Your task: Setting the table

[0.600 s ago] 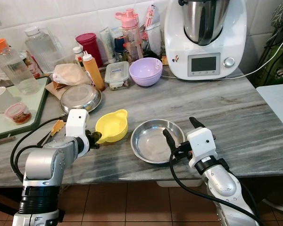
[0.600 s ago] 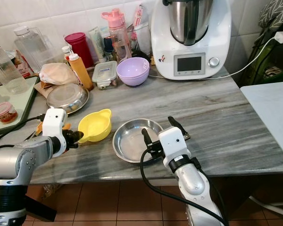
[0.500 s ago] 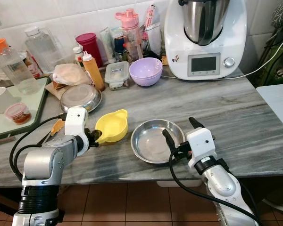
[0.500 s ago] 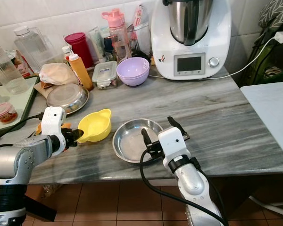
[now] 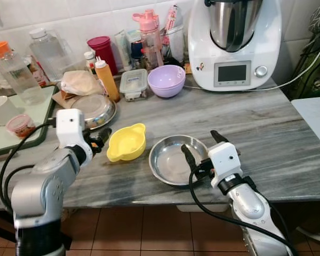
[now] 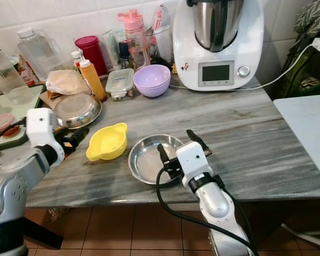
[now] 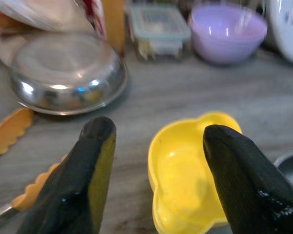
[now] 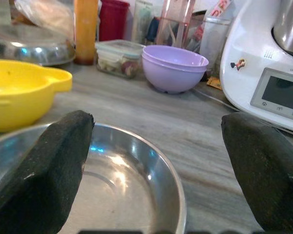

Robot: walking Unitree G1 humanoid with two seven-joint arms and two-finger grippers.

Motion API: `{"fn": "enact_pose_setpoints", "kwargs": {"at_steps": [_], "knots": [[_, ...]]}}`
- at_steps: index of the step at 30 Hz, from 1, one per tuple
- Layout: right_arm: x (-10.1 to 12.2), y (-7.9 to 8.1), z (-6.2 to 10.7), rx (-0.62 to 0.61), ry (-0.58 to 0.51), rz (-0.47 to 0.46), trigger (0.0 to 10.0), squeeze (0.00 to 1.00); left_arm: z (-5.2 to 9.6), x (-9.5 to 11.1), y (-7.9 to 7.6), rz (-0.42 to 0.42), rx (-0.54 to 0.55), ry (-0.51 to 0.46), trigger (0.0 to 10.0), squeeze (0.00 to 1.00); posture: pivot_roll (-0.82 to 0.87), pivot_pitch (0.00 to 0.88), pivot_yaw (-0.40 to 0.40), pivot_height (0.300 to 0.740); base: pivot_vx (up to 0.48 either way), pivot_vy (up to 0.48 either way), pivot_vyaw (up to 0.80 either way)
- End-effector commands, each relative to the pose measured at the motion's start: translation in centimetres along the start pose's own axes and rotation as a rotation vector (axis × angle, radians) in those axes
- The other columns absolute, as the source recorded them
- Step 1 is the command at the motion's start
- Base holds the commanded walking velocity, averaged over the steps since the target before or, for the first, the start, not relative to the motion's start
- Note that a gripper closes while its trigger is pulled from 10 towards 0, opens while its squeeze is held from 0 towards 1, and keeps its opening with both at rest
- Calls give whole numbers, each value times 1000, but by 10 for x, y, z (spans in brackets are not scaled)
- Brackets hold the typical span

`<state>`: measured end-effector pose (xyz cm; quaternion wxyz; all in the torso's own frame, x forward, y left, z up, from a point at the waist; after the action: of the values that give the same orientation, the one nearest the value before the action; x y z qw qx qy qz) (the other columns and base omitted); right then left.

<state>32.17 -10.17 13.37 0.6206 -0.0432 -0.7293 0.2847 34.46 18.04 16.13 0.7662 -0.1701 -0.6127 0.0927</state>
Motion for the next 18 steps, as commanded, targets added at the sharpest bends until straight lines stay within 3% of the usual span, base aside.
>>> {"fn": "enact_pose_setpoints", "kwargs": {"at_steps": [1,5,9,12,18], "knots": [[1,-4,-2,-20,-4,9,10000,0,8,13,3,-2,6,-75,10000,1000,-174,0,130,740,0,0,0],[-4,-15,-1,-61,18,36,10000,0,23,1,-5,31,-27,-121,10000,1000,-171,2,120,740,0,0,0],[-10,-25,1,-111,46,42,10000,0,35,-24,-3,52,-39,-86,10000,1000,-177,6,118,740,0,0,0],[-18,-46,7,-211,99,70,10000,0,43,-45,1,28,-34,-56,10000,1000,-183,10,114,740,0,0,0],[-29,-66,17,-305,155,96,10000,0,50,-54,-2,27,-73,-80,10000,1000,-191,18,116,740,0,0,0]]}}
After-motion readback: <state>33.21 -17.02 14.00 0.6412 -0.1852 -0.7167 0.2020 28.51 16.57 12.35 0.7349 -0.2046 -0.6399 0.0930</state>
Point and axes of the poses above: a point about 5 cm out from each wrist's last joint towards the gripper, its own z axis pointing back from the gripper into the wrist, its own x axis along the axis of the wrist's last joint, y = z × x, the point moved 6 cm from there along -z, pointing out of the wrist towards the gripper, and after that the axes turned 10 degrees about z, right-handed, at the moved point
